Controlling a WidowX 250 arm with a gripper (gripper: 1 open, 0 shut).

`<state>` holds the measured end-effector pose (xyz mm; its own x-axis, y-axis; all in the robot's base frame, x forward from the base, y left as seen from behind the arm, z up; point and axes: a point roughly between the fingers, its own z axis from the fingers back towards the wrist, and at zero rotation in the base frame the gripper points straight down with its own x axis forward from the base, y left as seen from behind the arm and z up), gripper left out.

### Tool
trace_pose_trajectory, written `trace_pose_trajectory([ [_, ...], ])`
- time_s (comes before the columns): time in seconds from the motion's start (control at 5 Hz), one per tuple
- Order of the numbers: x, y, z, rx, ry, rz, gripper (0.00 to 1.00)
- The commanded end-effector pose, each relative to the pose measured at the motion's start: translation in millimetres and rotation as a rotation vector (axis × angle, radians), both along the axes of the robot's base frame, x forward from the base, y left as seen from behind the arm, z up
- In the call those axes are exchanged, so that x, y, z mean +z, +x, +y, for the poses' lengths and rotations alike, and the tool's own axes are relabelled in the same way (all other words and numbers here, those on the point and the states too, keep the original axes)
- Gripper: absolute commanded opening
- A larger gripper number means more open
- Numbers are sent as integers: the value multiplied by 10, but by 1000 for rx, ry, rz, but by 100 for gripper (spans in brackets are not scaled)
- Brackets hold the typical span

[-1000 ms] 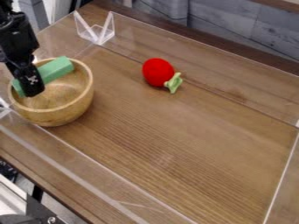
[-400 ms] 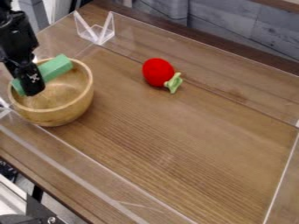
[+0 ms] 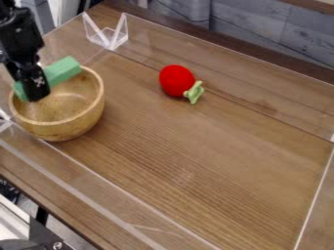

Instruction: Remove the green stick from the brown bowl and put it on the table

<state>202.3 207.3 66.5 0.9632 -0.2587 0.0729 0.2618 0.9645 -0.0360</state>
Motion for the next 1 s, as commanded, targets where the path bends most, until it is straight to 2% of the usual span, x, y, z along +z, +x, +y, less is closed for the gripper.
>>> trace_pose_trajectory([
  [0.0, 290, 118, 54, -41, 49, -59, 0],
  [0.2, 406, 151, -49, 14, 58, -77, 0],
  [0.4, 471, 203, -278, 42, 56, -91, 0],
  [0.6, 405, 263, -604, -8, 49, -97, 0],
  [0.8, 202, 339, -1033, -88, 37, -82, 0],
])
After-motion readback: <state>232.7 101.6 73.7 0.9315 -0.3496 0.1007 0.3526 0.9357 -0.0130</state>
